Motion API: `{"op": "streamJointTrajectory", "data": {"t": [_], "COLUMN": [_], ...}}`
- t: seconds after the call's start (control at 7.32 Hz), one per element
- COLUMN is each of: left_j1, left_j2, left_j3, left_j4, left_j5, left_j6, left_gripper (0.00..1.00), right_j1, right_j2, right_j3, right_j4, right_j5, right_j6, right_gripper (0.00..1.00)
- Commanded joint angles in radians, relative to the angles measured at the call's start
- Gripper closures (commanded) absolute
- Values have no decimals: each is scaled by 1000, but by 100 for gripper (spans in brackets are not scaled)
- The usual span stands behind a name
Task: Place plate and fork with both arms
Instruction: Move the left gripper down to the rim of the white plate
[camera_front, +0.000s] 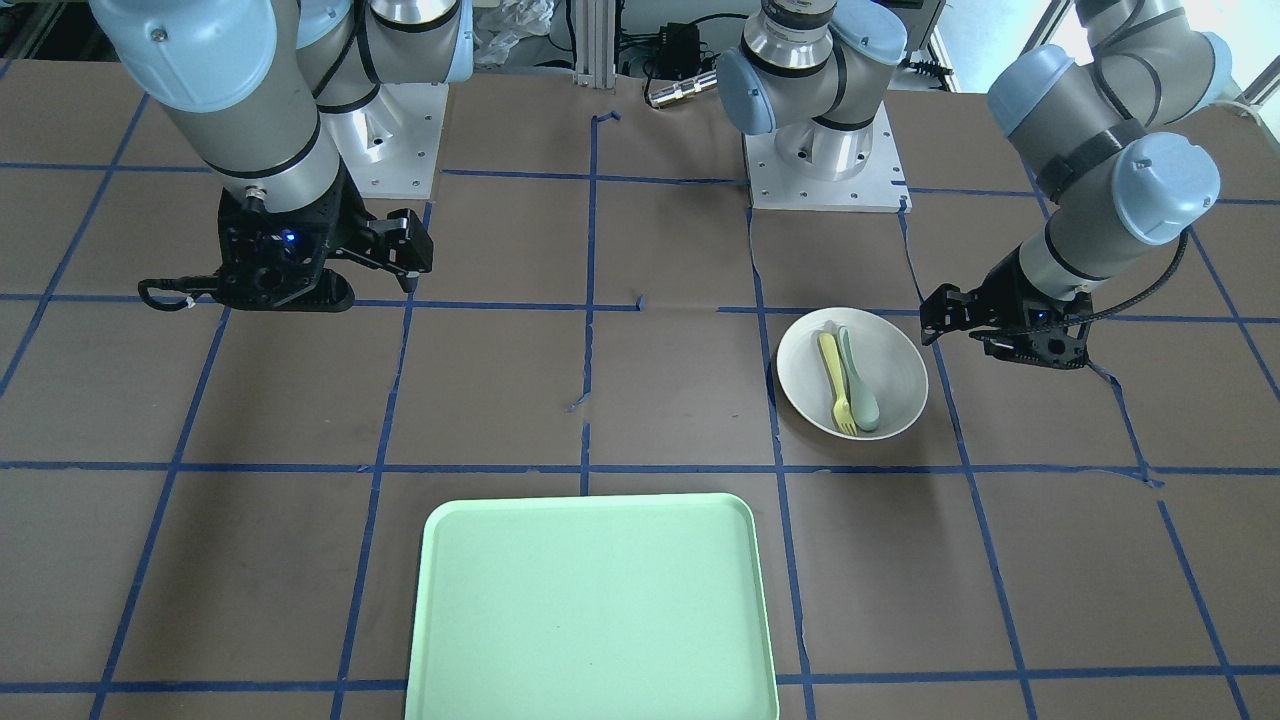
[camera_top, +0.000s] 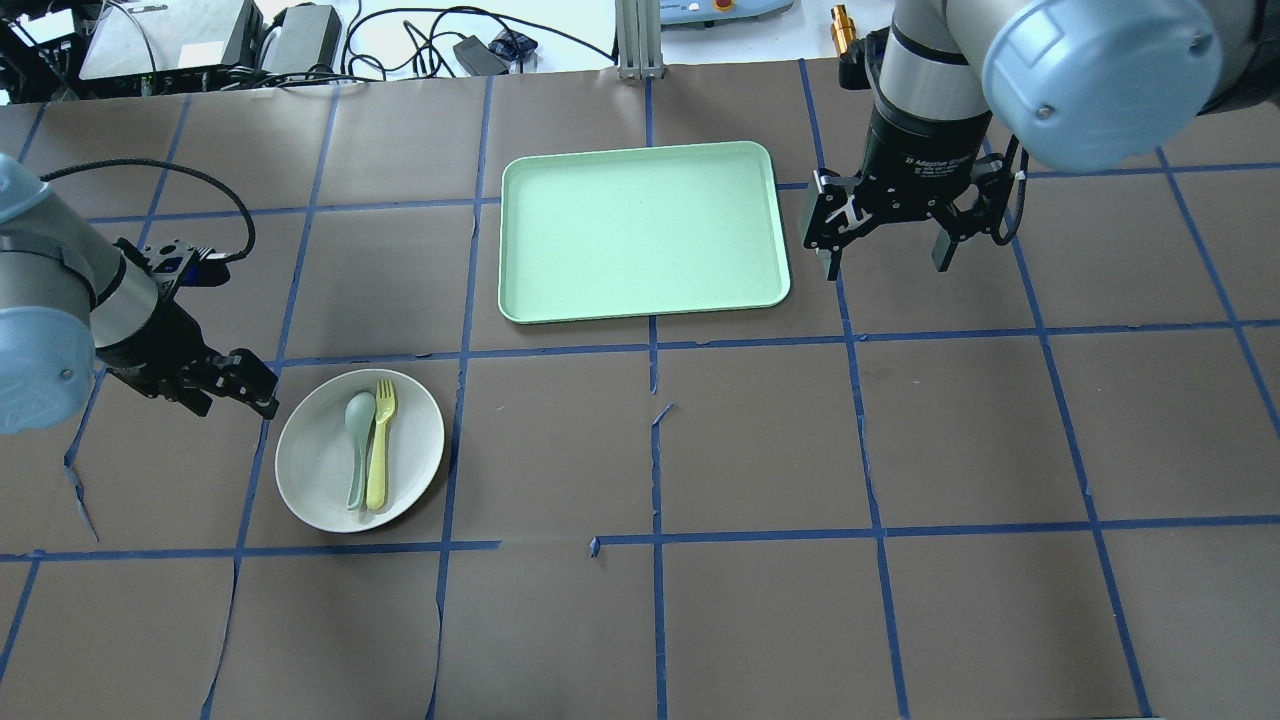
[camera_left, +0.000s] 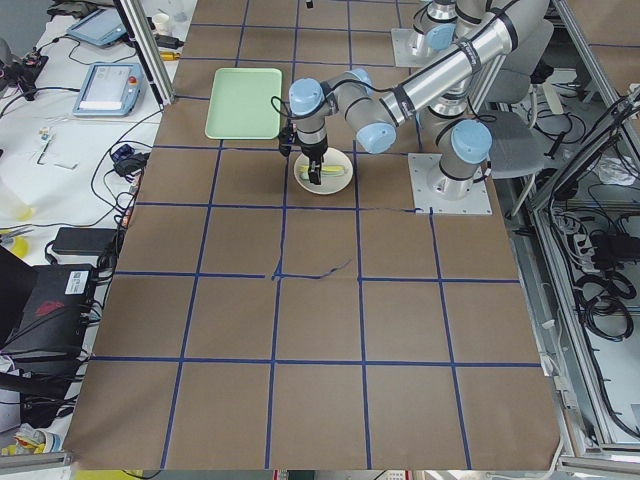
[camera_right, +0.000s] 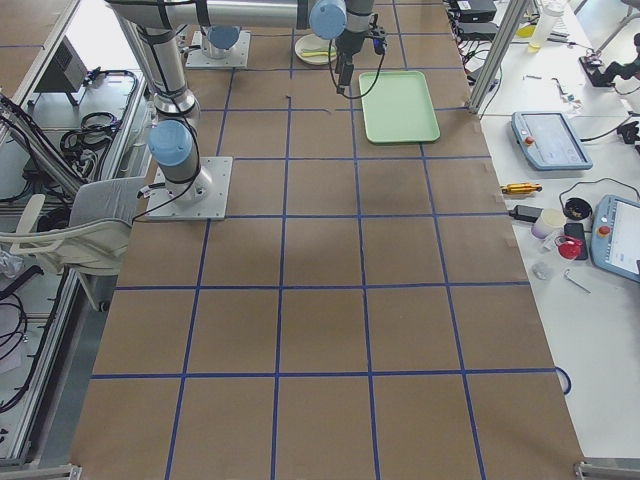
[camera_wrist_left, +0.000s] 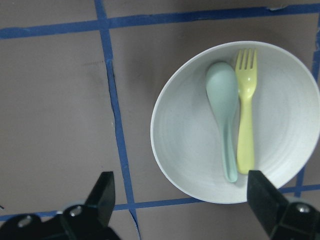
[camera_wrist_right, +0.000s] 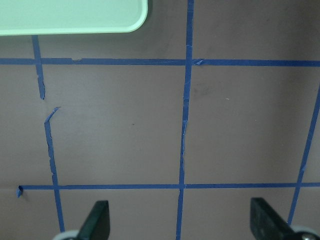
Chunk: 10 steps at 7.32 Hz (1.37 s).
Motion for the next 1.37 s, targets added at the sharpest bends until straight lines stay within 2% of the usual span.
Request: {"op": "streamJointTrajectory", "data": {"t": [0.0, 0.55, 0.82, 0.96, 1.09, 1.23], "left_j1": [34, 37, 36, 37, 36, 36], "left_j2": [-76, -182, -215, -223, -225, -226], "left_j3": [-31, -30, -25, -25, -22, -21], "left_j4": [17, 56, 66, 67, 67, 69], "left_j5": [-60, -51, -51, -50, -50, -57], "left_j6": [85, 99, 100, 100, 100, 93], "left_gripper": [24, 29, 34, 44, 78, 100], "right_j1": [0, 0, 0, 0, 0, 0], "right_j2": [2, 4, 7, 8, 8, 8], "right_j3": [1, 1, 1, 1, 0, 0], "right_j4": [-2, -5, -8, -8, -9, -9], "right_j5": [0, 0, 0, 0, 0, 0], "right_j6": [0, 0, 2, 0, 0, 0], "right_gripper": [0, 0, 0, 0, 0, 0]}}
